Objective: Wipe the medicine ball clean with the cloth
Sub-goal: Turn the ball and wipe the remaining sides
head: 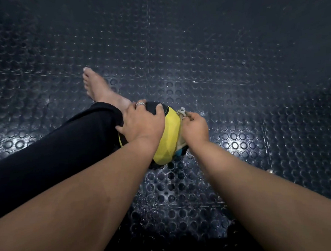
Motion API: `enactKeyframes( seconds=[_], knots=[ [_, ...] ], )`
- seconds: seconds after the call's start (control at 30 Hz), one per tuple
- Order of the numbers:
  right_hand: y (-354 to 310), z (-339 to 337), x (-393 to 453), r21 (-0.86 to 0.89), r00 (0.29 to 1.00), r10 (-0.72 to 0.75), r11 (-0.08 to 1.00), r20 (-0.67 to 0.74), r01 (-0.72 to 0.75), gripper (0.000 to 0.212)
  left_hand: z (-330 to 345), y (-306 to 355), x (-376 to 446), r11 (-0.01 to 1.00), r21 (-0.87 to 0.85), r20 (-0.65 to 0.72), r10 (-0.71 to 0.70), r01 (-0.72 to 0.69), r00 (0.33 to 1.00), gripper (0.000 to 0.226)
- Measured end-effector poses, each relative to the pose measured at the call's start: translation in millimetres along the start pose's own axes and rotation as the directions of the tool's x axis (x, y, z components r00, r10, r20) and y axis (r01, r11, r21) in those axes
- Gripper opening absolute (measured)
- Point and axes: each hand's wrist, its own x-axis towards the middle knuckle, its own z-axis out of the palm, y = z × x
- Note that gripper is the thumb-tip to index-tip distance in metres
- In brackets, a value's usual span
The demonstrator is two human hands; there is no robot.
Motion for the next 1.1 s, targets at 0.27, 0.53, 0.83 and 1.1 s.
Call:
enactKeyframes(
  seconds=[0.27, 0.53, 0.83, 1.1],
  knots=[
    [9.4, 11.6, -96.0, 0.058, 0.938, -0.334, 0.939, -0.095, 0.34, 0.031, -3.6, -4.3, 12.1, 0.999, -0.038, 0.023, -0.036, 0.037, 0.999, 0.054],
    [-14.3, 5.8, 3.6, -0.106, 0.988, -0.15, 0.983, 0.036, 0.153, 0.028, -2.8, -11.9, 4.8, 0.999, -0.029, 0.0, -0.038, 0.038, 0.999, 0.052],
    [-5.0, 10.7, -61.2, -0.052, 0.907, -0.416, 0.909, -0.074, 0.413, 0.027, -3.0, -15.3, 4.6, 0.999, -0.028, 0.003, -0.033, 0.033, 0.999, 0.051],
    [-24.3, 13.2, -26.3, -0.222, 0.87, -0.493, 0.851, -0.026, 0.476, 0.026, -5.4, -4.9, 10.6, 0.999, 0.005, 0.052, -0.046, 0.046, 0.998, 0.053]
  ],
)
